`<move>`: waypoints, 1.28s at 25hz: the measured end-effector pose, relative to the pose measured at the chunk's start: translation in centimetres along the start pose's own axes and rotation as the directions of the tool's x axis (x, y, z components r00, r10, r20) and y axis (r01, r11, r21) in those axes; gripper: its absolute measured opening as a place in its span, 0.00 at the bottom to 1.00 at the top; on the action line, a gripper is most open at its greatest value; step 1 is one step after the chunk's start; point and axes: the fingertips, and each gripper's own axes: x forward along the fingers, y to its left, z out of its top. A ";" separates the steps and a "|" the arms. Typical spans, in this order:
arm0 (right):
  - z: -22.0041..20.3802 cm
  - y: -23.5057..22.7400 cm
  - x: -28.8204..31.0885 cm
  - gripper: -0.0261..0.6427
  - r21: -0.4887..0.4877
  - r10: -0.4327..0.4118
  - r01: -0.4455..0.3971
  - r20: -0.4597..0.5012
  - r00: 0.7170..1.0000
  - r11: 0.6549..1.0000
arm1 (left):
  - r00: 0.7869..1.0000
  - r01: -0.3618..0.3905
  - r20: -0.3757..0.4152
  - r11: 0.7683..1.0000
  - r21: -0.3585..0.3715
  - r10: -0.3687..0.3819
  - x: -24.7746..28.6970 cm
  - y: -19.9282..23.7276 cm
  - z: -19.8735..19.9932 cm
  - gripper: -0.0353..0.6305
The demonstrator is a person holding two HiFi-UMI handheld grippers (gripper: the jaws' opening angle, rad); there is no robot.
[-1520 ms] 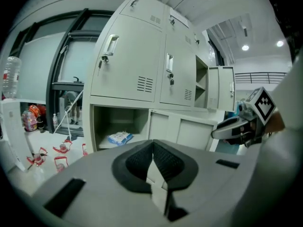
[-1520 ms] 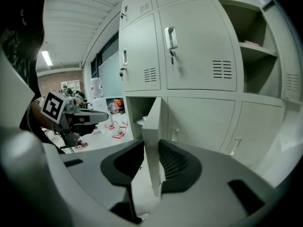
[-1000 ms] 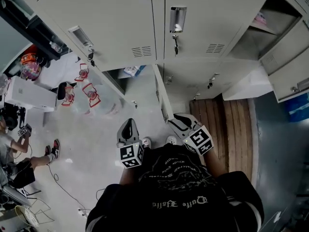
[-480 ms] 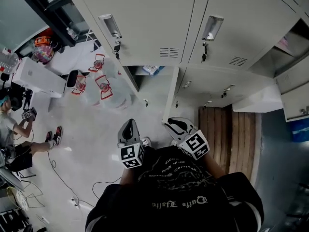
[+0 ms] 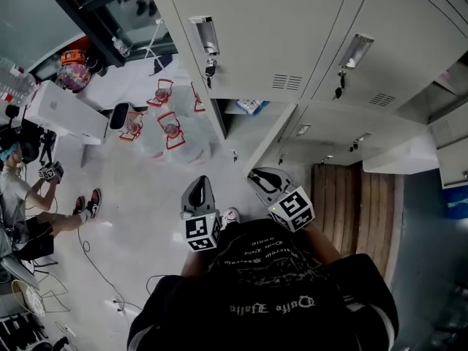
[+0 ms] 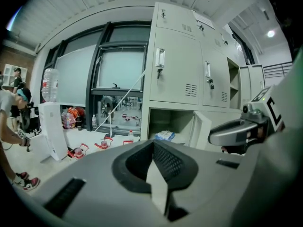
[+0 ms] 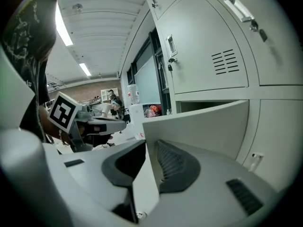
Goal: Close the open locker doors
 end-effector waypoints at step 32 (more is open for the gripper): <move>5.5 -7.3 13.9 0.07 0.010 -0.206 0.206 0.035 0.978 0.979 | 1.000 0.009 0.014 0.999 -0.049 -0.008 1.2 8.8 0.6 0.06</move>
